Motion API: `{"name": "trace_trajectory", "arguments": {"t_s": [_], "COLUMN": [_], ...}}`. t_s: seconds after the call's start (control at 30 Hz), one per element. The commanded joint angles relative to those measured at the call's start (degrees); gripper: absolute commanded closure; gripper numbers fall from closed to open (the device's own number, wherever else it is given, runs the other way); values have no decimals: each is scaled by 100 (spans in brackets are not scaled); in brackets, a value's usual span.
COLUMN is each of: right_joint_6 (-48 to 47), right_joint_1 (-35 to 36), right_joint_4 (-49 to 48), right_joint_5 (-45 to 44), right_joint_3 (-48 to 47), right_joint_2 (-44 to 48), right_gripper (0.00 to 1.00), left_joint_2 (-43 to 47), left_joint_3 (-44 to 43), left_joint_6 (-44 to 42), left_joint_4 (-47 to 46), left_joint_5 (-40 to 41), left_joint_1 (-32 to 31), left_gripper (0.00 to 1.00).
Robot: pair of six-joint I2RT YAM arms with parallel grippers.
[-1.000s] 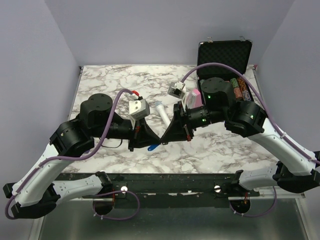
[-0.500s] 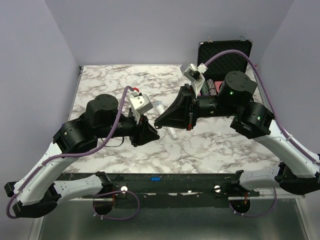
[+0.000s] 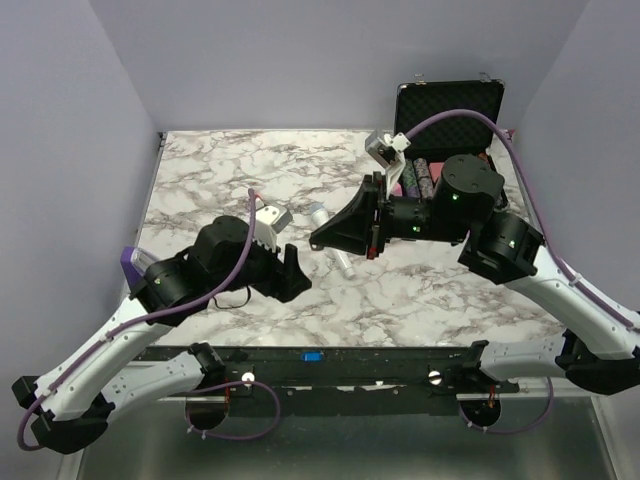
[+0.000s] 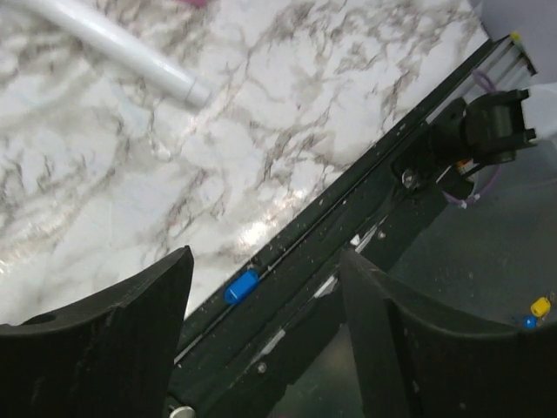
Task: Remove the keys from the keyring
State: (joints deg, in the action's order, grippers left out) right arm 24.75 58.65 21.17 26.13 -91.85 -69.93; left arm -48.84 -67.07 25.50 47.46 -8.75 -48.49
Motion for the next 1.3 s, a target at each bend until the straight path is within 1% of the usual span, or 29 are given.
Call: {"name": "trace_trajectory", "arguments": {"t_s": [0.0, 0.1, 0.17, 0.23, 0.27, 0.33, 0.43, 0.5, 0.6, 0.73, 0.83, 0.97, 1.03, 1.13, 1.2, 1.27], "right_joint_6": [161, 258, 328, 460, 565, 741, 1031, 1137, 1199, 1190, 1164, 1146, 1128, 1120, 1102, 1111], "right_joint_1": [6, 15, 6, 6, 6, 6, 6, 14, -3, -12, -12, -21, -12, -20, -29, -29], "right_joint_4": [247, 536, 747, 1002, 1160, 1450, 1741, 1829, 1856, 1873, 1882, 1865, 1847, 1821, 1759, 1689], "right_joint_5": [-941, -1478, -1916, -2470, -2934, -3445, -3877, -3966, -4002, -4028, -4046, -4081, -4089, -4081, -4063, -4037], "right_joint_3": [238, 212, 159, 107, 80, 71, 159, 229, 335, 370, 370, 405, 431, 475, 519, 572], "right_joint_2": [23, -108, -187, -257, -301, -380, -477, -530, -513, -469, -425, -363, -346, -346, -320, -319], "right_gripper": [99, 99, 99, 99, 99, 99, 99, 99, 99, 99, 99, 99, 99, 99, 99, 99], "left_joint_2": [374, 524, 533, 411, 297, 8, -554, -967, -1697, -2769, -3324, -3597, -3659, -3720, -3790, -4009], "left_joint_3": [948, 1476, 1670, 1767, 1785, 1759, 1671, 1583, 1408, 1100, 994, 1231, 1362, 1564, 1627, 1592], "left_joint_6": [719, 1000, 1237, 1518, 1685, 2115, 2853, 3371, 3847, 4077, 4182, 4349, 4455, 4561, 4473, 4420], "left_joint_4": [-79, -211, -272, -299, -282, -194, -62, 34, 70, 254, 290, 9, -61, -254, -491, -527], "left_joint_5": [67, 119, 277, 592, 820, 1348, 2007, 2289, 2492, 2554, 2458, 2264, 2177, 2001, 2000, 2000], "left_joint_1": [-55, -195, -380, -739, -958, -1372, -2013, -2339, -2708, -2981, -3079, -3088, -3088, -3088, -3088, -3079], "left_gripper": [22, 21, 21, 21, 21, 21, 22, 25, 30, 34, 39, 43, 48, 49, 50, 50]}}
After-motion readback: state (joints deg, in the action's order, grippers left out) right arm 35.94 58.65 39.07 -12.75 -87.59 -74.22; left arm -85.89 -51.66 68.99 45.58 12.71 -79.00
